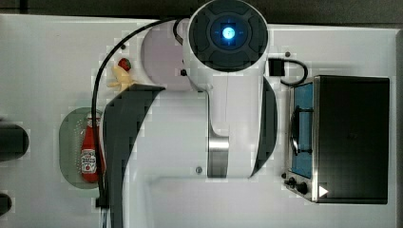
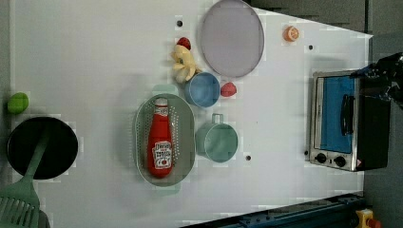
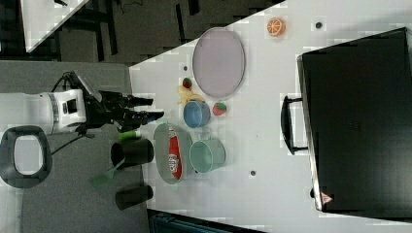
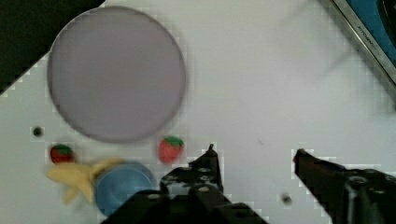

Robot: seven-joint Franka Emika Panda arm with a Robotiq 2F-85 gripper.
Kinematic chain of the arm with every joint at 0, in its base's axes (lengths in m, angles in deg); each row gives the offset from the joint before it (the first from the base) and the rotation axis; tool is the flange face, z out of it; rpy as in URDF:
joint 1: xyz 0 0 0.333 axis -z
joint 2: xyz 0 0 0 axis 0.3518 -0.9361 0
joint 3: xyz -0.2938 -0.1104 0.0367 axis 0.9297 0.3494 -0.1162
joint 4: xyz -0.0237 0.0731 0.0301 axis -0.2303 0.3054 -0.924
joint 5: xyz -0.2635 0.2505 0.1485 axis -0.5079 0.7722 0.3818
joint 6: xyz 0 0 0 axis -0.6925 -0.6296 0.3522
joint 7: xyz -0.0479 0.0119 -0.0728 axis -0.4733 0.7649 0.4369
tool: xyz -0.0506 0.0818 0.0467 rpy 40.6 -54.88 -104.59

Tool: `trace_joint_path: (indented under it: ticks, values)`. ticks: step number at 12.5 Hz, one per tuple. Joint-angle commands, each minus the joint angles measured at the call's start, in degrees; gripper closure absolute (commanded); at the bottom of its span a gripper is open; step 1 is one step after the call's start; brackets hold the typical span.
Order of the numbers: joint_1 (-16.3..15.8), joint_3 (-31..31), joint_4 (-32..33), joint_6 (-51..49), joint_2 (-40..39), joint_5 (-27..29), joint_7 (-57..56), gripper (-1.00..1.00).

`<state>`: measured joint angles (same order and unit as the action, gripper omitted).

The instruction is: Pick ketchup from strainer and place it on the table

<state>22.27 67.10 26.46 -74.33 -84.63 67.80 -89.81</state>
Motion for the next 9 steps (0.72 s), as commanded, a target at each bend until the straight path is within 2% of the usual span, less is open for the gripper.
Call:
trace_joint_path:
  ticks: [1,3,6,9]
  values:
    - [5.69,-3.32,6.34,-8.53,15.38,2.08,8.64,-0.59]
    - [5.32,-4.99,6.34,-8.32,15.01,2.17,8.64,-1.00]
    - [4.28,-11.01,6.33,-6.86,13.53,2.21,8.65,-1.00]
    - [3.74,-19.93,6.31,-5.31,11.58,2.21,8.65,-1.00]
